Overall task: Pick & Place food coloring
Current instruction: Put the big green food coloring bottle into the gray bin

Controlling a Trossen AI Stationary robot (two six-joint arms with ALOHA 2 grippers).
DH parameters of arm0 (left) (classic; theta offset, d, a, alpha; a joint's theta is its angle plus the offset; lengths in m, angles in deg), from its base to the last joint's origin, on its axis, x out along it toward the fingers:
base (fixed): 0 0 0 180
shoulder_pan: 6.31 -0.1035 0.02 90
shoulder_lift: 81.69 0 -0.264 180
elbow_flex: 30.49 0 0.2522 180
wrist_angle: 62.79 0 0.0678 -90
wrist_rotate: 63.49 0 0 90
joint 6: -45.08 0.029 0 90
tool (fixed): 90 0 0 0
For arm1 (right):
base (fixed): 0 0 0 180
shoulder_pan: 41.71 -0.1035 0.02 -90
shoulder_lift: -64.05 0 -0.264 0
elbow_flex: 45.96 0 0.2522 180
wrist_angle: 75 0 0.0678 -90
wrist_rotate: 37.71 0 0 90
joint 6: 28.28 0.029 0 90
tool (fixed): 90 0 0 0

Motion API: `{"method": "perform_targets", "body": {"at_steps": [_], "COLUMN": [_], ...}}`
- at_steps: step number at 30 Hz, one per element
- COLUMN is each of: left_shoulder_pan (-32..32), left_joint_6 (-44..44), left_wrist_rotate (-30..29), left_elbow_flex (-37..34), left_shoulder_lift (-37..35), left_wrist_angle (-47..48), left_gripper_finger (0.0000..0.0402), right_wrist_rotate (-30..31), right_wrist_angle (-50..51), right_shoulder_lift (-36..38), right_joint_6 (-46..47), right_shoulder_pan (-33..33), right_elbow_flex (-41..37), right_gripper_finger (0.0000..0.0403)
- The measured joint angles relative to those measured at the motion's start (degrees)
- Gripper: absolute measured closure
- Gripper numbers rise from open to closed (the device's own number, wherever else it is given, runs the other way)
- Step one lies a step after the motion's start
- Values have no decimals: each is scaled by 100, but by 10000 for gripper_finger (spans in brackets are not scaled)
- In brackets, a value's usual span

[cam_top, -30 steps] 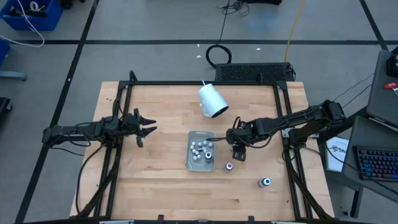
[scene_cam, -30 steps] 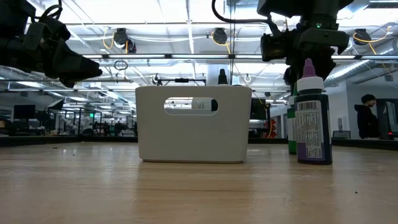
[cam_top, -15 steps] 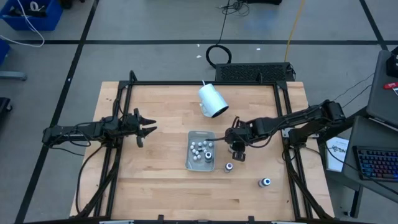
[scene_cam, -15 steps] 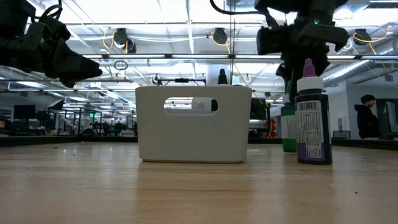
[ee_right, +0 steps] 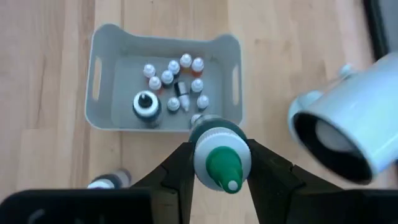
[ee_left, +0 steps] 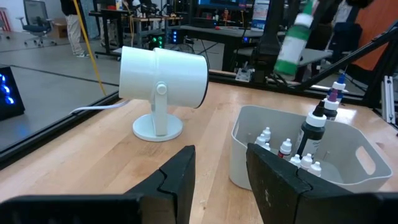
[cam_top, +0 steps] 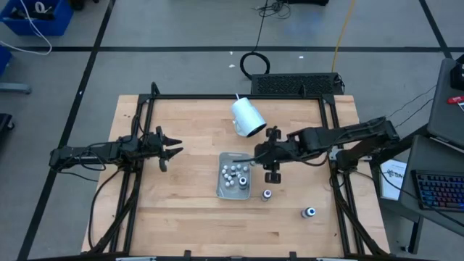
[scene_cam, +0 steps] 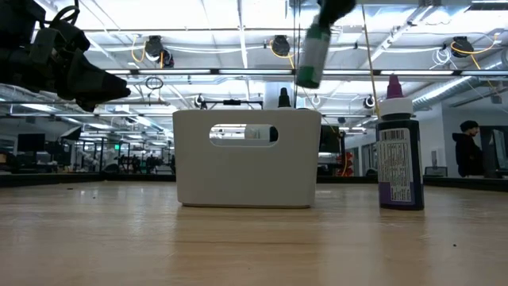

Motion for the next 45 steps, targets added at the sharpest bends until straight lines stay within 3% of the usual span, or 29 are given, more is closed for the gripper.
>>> {"method": "perform_targets", "body": {"at_steps": [6,12,17,30,45], "left_shoulder_pan": [-2,-2,0,-1,-1], "left_joint_6": [0,0,0,0,0], "left_wrist_rotate": [2,2,2,2,2], "left_elbow_flex": [0,0,0,0,0], "left_shoulder_lift": [1,0,2,0,0], "left_wrist_angle": [-2,-2,-2,-3,-2], "left_gripper_finger": [254,254,254,254,254], "right_wrist_rotate": [-34,-443,-638,-771,-1085], "right_wrist_angle": [572,1096,1156,1059,527], "right_shoulder_lift": [-954,-2041,-2518,-2691,-2690], "right_joint_6": [-345,-558,-488,210,158], "right_shoulder_pan": [-286,-482,-631,-703,-632], "right_elbow_flex": [1323,2639,3239,2544,1767], "right_gripper_finger": [295,295,295,295,295]}}
